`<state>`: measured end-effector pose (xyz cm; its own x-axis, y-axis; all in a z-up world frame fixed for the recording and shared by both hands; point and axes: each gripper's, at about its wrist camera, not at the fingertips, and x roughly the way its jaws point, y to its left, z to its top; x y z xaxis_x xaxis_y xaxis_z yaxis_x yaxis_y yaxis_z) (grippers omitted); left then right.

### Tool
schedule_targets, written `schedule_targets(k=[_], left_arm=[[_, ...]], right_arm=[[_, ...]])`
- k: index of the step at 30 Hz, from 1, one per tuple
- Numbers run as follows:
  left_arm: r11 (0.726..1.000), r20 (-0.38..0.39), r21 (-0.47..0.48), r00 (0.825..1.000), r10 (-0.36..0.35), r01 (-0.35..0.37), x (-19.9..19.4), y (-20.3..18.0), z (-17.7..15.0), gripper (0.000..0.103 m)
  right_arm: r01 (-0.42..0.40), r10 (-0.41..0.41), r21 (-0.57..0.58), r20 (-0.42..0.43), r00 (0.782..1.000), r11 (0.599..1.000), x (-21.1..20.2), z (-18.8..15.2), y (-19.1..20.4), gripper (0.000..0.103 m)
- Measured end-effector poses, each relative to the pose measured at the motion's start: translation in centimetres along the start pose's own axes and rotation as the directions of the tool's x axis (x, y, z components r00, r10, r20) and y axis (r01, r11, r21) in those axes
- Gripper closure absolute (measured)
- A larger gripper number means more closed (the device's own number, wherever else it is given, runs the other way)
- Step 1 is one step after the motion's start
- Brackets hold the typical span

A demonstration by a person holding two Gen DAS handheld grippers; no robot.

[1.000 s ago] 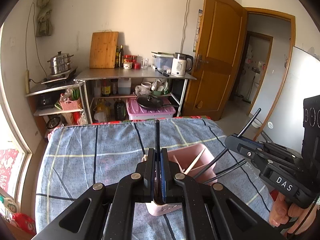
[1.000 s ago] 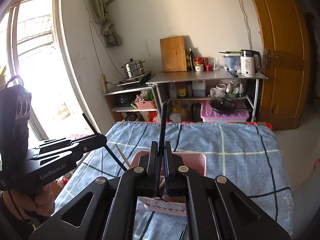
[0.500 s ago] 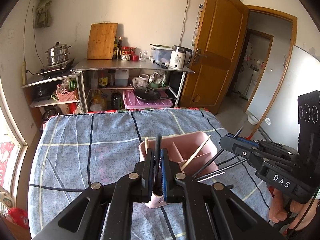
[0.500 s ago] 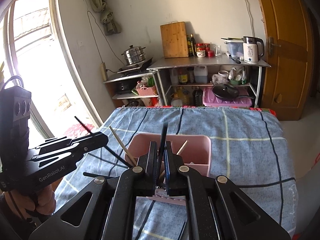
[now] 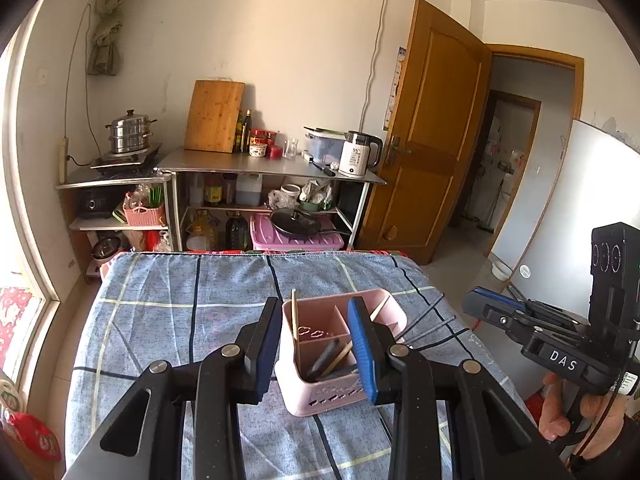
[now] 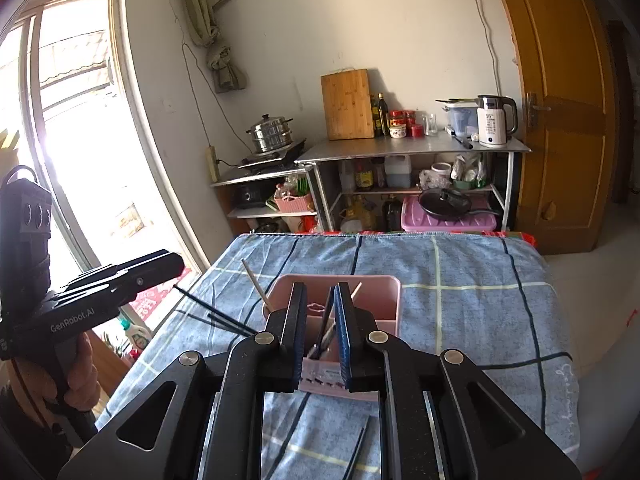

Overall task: Organize utensils
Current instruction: 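Open both tools to drop the black chopsticks into the basket, then withdraw both tools and lower them toward the last black chopsticks on the bedspread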

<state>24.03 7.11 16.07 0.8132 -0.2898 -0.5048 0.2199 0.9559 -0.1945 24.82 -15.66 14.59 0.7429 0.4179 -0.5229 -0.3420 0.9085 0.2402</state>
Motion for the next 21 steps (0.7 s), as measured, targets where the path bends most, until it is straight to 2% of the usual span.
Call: schedule_targets(k=[11,21], left_arm=[[1.0,0.03,-0.001,1.0,-0.005,0.005,-4.4,-2.3,-6.5,0.069],[0.999,-0.02,-0.049,1.0,-0.007,0.006,-5.5,-3.5,-13.0,0.069]], right_arm=[[0.015,-0.016,0.019,0.015,1.0,1.0,-4.5,-4.6,-0.7,0.088],[0.033,-0.031,0.045,-0.041,0.999,0.998,-6.2,-10.2,-1.2,0.088]])
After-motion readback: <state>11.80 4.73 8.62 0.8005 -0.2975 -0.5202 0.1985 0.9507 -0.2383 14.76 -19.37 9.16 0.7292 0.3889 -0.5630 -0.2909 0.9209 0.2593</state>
